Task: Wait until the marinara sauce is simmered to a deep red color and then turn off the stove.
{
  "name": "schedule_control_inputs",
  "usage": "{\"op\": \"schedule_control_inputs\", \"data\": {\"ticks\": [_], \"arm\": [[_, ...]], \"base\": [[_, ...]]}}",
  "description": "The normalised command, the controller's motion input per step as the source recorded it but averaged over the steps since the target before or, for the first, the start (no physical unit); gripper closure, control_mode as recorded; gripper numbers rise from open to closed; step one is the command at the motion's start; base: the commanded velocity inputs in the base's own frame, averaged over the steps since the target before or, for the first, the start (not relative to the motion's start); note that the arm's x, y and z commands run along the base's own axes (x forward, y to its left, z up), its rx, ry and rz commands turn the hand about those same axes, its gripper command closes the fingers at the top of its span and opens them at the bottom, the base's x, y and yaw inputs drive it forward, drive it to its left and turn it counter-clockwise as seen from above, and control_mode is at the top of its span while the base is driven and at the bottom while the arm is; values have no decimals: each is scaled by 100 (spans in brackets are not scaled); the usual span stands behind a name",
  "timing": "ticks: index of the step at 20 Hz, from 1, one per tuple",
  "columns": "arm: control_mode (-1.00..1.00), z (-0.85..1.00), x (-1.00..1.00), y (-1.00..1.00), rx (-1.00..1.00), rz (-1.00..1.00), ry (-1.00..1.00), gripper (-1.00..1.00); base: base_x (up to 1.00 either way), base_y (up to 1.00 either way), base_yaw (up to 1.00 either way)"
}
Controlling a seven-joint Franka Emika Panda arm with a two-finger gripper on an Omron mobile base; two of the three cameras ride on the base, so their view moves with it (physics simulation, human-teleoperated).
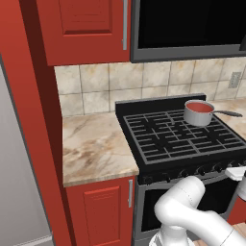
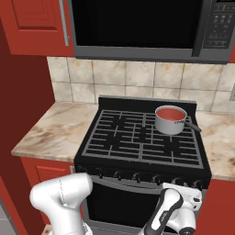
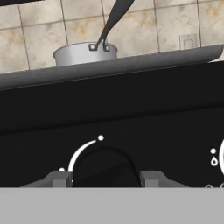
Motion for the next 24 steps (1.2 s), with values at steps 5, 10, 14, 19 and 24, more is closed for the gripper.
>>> {"op": "schedule_control_inputs", "data": {"ticks": [5, 10, 14, 19, 24], "arm": [[-100, 0, 0, -5, 10, -4, 1, 100], [-100, 0, 0, -5, 11, -5, 0, 100], [-100, 0, 0, -5, 12, -5, 0, 100], [-100, 0, 0, -6, 12, -6, 0, 100], [-100, 0, 0, -1, 12, -8, 0, 100]], "base": [[0, 0, 0], [0, 0, 0], [0, 0, 0], [0, 0, 0], [0, 0, 0]]}}
